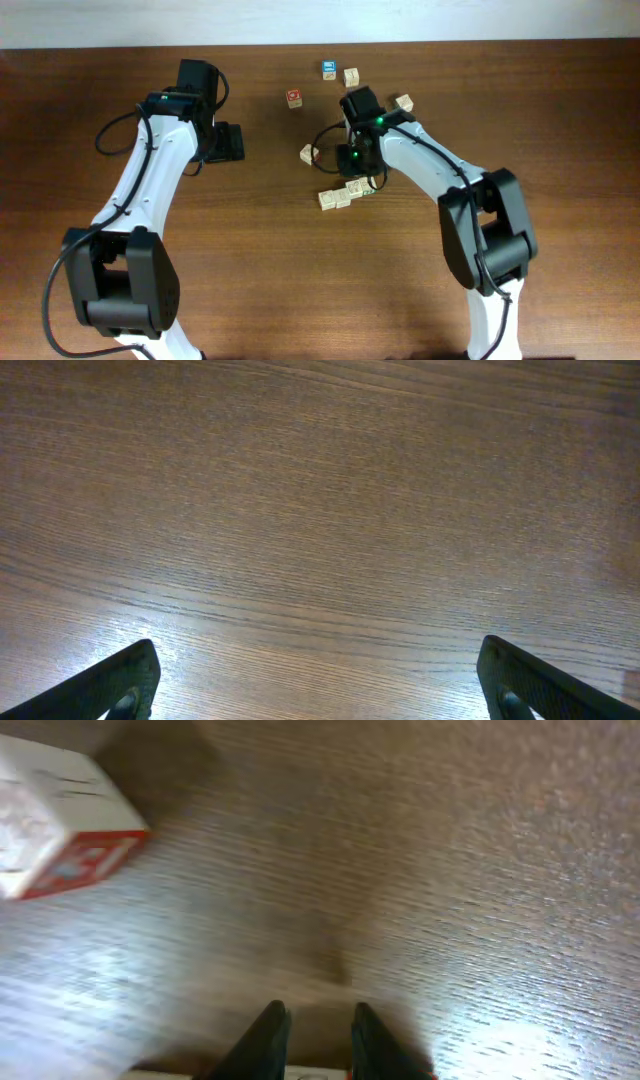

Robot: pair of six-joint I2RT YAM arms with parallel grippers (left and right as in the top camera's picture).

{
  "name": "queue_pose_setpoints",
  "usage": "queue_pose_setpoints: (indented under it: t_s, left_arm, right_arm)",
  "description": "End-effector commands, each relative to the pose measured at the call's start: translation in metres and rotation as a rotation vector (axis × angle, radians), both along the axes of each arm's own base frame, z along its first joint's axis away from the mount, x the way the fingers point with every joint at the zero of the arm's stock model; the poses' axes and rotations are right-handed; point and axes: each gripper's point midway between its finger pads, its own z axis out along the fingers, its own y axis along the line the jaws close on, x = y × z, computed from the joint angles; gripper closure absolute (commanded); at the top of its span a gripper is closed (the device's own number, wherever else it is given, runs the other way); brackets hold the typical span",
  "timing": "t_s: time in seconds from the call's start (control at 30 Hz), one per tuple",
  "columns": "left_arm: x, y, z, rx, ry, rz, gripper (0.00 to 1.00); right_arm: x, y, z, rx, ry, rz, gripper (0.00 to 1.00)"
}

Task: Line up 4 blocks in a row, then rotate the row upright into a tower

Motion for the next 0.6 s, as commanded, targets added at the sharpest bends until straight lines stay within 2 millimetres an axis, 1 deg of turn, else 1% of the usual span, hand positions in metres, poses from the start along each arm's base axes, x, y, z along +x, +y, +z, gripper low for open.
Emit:
queue_pose_setpoints:
  t_s: [0.0, 0.07, 0.23, 0.43, 0.57]
  left_arm:
    - [0.003, 0.001, 0.001, 0.010, -0.002, -0.013, 0.00]
    - [0.003, 0.001, 0.001, 0.010, -0.002, -0.013, 0.00]
    - [0.003, 0.001, 0.001, 0.010, -0.002, -0.013, 0.00]
    - [0.003, 0.001, 0.001, 0.010, -0.002, -0.013, 0.00]
    - [0.003, 0.001, 0.001, 0.010, -0.002, -0.013, 0.00]
  right_arm:
    - [0.005, -0.004, 0.000, -0.017, -0.011, -0.030, 0.77]
    - [0.005, -0.005, 0.000, -0.021, -0.011, -0.031, 0.77]
    - [-0.010, -0.011, -0.004, -0.041, 0.058, -0.054, 0.77]
    - [-0.019, -0.010, -0.005, -0.032, 0.097, -0.044, 0.78]
    - [-0.021, -0.010, -0.005, -0.033, 0.105, -0.043, 0.77]
